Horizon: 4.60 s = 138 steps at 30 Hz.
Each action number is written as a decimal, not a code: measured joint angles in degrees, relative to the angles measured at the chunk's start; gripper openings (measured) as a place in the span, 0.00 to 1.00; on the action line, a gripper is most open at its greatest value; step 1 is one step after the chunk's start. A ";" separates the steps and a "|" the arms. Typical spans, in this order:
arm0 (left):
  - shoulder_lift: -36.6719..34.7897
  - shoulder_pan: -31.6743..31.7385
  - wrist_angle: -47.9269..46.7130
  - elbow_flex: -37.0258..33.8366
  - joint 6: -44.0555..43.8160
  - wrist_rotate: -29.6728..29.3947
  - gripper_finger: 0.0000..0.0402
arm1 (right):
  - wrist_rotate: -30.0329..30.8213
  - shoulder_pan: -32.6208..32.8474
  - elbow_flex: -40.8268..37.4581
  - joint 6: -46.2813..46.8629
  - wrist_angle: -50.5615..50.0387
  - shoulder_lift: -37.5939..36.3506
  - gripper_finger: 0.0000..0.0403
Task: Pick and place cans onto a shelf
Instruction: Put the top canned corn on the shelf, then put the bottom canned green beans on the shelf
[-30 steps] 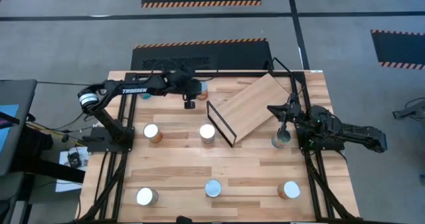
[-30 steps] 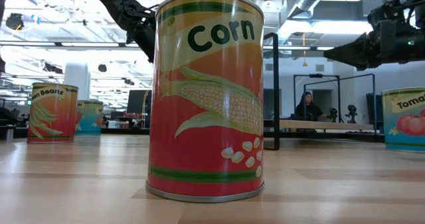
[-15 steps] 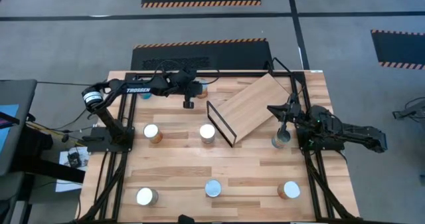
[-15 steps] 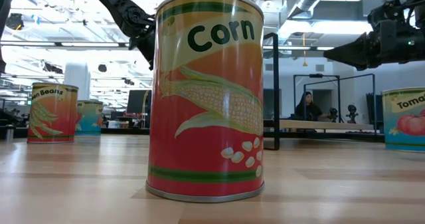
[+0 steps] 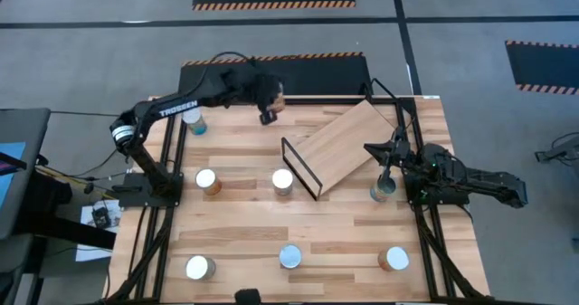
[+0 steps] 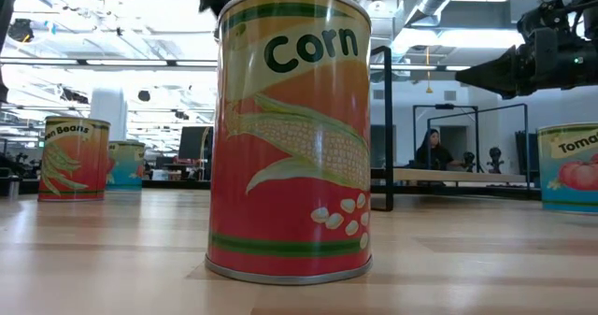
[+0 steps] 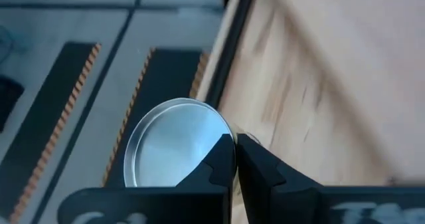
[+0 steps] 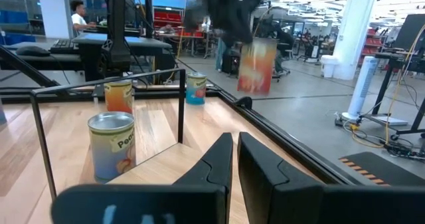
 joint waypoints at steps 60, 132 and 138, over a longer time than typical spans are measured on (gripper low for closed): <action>19.39 -23.95 -3.26 14.96 -37.56 -16.42 0.00 | 0.02 0.00 0.00 0.00 0.07 -0.06 0.12; -31.24 -21.61 60.31 -58.12 -21.27 2.64 0.00 | -0.02 0.02 0.00 0.00 0.11 0.02 0.12; -33.25 -18.67 76.07 -66.30 -19.79 12.39 0.00 | 0.00 0.02 0.01 0.00 0.05 0.01 0.12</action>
